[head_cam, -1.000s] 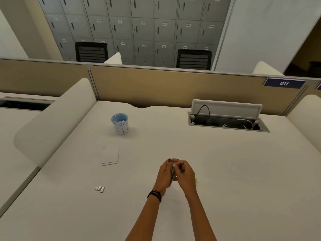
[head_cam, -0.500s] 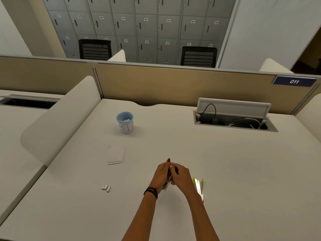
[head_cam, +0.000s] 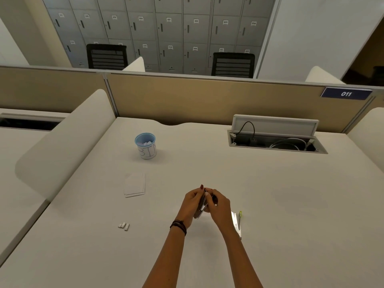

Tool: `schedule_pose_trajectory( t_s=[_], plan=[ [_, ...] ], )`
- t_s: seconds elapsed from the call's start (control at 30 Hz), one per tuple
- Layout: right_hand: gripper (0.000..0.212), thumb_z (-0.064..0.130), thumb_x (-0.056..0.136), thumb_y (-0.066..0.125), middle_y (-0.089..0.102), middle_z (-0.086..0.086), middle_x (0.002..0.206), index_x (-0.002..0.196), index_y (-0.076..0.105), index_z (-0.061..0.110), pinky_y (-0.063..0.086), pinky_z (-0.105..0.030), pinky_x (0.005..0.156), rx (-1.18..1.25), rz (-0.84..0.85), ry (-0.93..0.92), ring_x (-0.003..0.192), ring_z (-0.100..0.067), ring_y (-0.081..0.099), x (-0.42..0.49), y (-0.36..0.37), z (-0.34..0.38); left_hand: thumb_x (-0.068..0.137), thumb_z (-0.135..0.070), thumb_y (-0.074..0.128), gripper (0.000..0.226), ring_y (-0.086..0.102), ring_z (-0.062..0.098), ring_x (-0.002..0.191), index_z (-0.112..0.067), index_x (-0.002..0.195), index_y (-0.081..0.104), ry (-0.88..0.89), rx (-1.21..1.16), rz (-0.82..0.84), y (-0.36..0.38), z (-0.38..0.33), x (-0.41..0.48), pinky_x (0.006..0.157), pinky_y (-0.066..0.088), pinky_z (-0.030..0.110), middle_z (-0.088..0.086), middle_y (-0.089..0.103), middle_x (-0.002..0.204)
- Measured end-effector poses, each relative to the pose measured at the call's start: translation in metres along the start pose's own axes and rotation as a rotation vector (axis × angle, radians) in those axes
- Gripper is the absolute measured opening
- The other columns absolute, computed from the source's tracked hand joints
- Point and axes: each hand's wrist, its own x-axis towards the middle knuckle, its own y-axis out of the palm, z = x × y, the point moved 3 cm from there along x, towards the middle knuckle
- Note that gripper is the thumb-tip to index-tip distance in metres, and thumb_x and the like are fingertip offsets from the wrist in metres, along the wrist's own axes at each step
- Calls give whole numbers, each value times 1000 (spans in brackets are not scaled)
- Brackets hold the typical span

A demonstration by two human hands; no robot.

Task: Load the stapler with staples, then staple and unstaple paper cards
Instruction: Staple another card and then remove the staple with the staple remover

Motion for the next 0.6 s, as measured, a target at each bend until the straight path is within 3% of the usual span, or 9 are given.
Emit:
schedule_pose_trajectory(
  t_s=[0.17,0.4,0.47,0.6],
  plan=[
    [24,15,97,46,64,-5,77,113,61,6,52,-13,56,-8,61,31,60,-10,60,-2,2,-7,98,-35,42,40,64,9,70,-9,92,72,36,19,-45,5,-2,-1,66,53,20,3,70,78],
    [21,22,94,50,62,7,76,105,65,12,42,-7,56,-170,-10,-43,60,-2,53,-8,-4,-12,99,-35,40,42,65,10,74,-6,93,70,6,23,-41,16,4,-3,69,52,15,6,70,83],
    [19,19,93,52,61,6,68,100,67,8,46,-13,54,-131,-31,-31,55,-8,54,-7,-6,-13,99,-33,41,43,65,8,70,-2,94,69,10,-4,-39,20,2,-4,64,51,14,5,69,79],
    [14,15,92,54,60,3,64,93,66,7,57,-42,57,-63,-71,8,60,-21,61,-5,-9,-14,98,-31,42,40,65,11,68,-1,94,70,6,-50,-66,25,0,-4,60,52,17,3,69,75]
  ],
)
